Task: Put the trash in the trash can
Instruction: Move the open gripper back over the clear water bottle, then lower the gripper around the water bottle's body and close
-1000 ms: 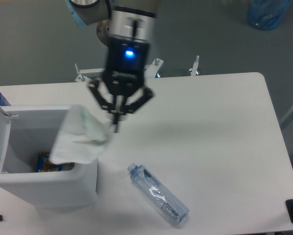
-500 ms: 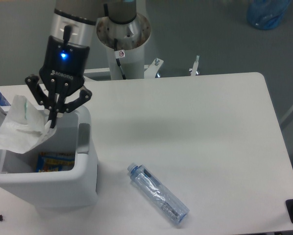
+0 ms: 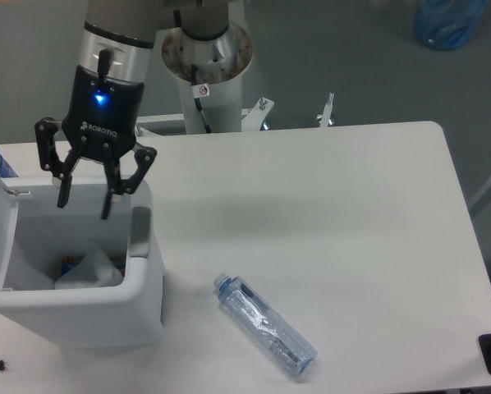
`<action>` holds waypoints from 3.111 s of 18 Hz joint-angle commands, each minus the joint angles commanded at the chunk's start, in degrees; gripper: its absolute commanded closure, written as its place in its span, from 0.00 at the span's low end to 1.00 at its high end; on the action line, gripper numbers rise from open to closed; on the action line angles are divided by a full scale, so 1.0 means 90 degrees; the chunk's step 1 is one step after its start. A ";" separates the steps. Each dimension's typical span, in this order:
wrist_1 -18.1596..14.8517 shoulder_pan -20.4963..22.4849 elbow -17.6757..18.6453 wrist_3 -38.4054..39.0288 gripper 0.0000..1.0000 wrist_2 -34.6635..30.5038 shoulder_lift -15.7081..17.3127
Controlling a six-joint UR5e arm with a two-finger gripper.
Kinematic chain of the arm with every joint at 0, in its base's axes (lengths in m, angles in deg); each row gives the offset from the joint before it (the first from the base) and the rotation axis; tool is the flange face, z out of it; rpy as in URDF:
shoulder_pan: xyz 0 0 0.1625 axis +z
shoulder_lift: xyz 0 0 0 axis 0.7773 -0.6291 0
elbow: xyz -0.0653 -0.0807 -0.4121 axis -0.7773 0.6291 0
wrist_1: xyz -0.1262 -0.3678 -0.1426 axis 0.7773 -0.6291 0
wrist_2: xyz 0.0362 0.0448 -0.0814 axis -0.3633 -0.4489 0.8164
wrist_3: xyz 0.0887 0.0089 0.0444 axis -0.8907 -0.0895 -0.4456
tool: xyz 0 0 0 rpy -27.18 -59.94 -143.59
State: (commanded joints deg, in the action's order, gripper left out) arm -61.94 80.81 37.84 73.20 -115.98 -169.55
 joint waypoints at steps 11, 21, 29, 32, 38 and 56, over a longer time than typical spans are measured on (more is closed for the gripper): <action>0.0020 0.1623 -0.0136 0.0108 0.00 -0.0087 -0.0644; 0.0029 0.1623 -0.0547 0.0010 0.00 -0.1366 -0.1611; 0.0029 0.1311 -0.0858 0.0107 0.00 -0.1377 -0.2714; 0.0020 0.1223 -0.0957 0.0117 0.00 -0.1377 -0.3027; 0.0020 0.1174 -0.0938 0.0147 0.00 -0.1455 -0.3369; 0.0039 0.0959 -0.1513 0.0117 0.00 -0.1640 -0.4297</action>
State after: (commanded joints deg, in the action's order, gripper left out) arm -61.59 89.43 24.22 74.25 -130.74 -208.22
